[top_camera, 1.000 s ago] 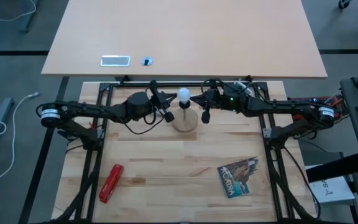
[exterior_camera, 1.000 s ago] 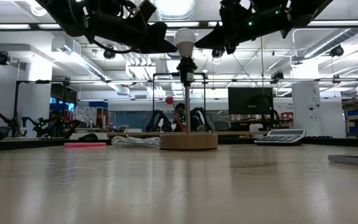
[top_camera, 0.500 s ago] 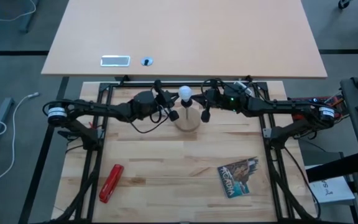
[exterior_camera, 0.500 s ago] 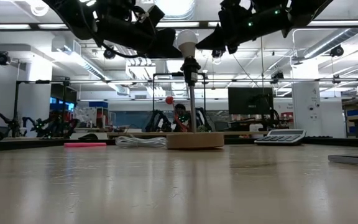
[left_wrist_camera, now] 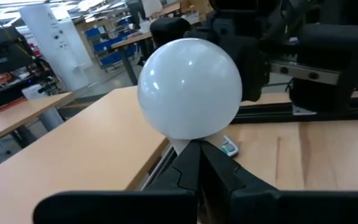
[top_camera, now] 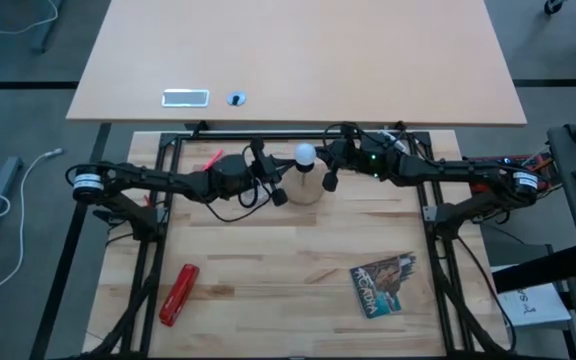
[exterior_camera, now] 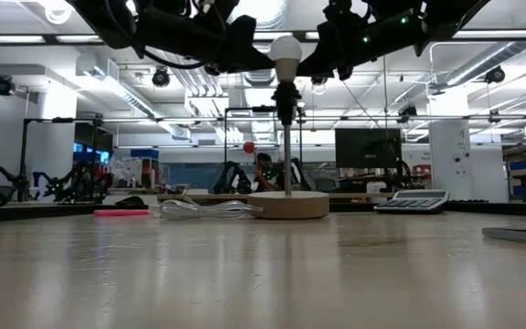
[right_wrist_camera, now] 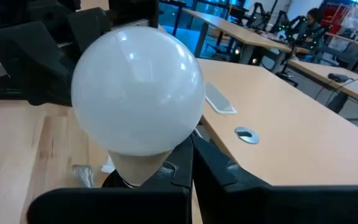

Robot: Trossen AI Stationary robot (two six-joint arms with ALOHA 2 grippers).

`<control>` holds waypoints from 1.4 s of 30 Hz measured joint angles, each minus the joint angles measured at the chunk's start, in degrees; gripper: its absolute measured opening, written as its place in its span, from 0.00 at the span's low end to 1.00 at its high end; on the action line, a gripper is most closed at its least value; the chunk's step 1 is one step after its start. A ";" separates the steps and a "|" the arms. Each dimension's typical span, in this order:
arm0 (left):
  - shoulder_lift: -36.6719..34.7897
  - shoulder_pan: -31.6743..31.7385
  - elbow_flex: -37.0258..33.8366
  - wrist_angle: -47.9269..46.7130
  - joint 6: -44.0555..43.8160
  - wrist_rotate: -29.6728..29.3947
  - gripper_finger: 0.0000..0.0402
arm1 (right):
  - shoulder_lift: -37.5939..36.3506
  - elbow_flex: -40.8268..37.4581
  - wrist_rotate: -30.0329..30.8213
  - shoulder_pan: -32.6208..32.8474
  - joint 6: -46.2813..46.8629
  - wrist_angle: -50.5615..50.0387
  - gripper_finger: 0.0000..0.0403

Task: Screw lightbulb
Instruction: Remove the lightbulb from the lamp

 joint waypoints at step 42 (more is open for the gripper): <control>0.34 1.32 -0.20 4.46 2.66 -3.07 0.00 | -6.10 -0.08 -4.56 0.15 2.79 -8.78 0.00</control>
